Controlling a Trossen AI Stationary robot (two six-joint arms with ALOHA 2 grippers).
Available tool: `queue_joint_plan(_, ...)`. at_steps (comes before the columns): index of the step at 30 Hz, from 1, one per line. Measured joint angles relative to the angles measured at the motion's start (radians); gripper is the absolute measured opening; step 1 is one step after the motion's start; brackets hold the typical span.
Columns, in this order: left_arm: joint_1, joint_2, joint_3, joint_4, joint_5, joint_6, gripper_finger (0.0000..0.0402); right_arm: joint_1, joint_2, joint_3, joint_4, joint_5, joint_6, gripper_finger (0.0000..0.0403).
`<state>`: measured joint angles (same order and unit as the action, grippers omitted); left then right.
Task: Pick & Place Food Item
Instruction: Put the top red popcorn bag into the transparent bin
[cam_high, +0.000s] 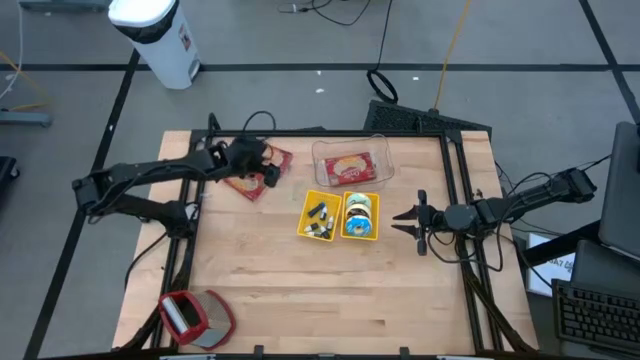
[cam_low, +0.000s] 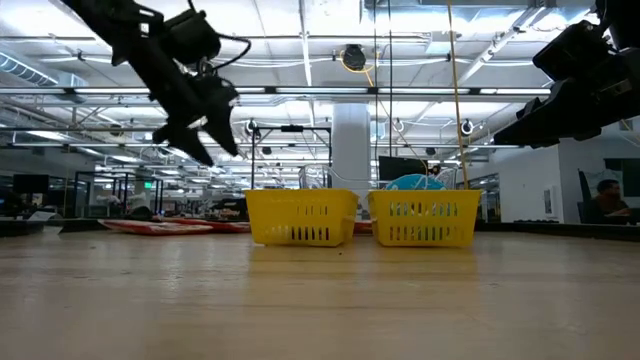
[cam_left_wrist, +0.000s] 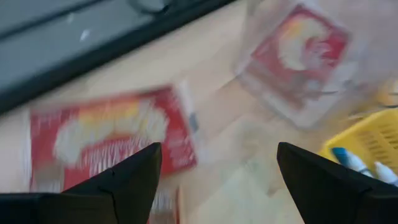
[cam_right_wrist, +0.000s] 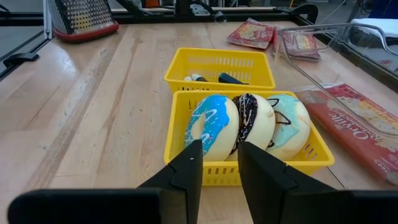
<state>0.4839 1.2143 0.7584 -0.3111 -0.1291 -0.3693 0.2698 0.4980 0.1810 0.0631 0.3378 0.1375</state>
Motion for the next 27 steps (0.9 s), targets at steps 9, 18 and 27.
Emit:
queue_joint_plan(9, 0.087, 0.023, -0.04, -0.026, -0.135, -0.236, 0.0306, 0.0, 0.0, 0.0, 0.0, 0.0, 0.0, 0.0091)
queue_joint_plan(18, 0.326, 0.093, -0.035, -0.054, -0.049, -0.268, 0.0286, 0.0, 0.0, 0.0, 0.0, 0.001, -0.003, 0.0091)
queue_joint_plan(27, 0.366, 0.282, -0.035, 0.022, -0.087, -0.204, 0.0259, 0.0, 0.0, 0.0, 0.0, 0.003, -0.01, 0.0091)
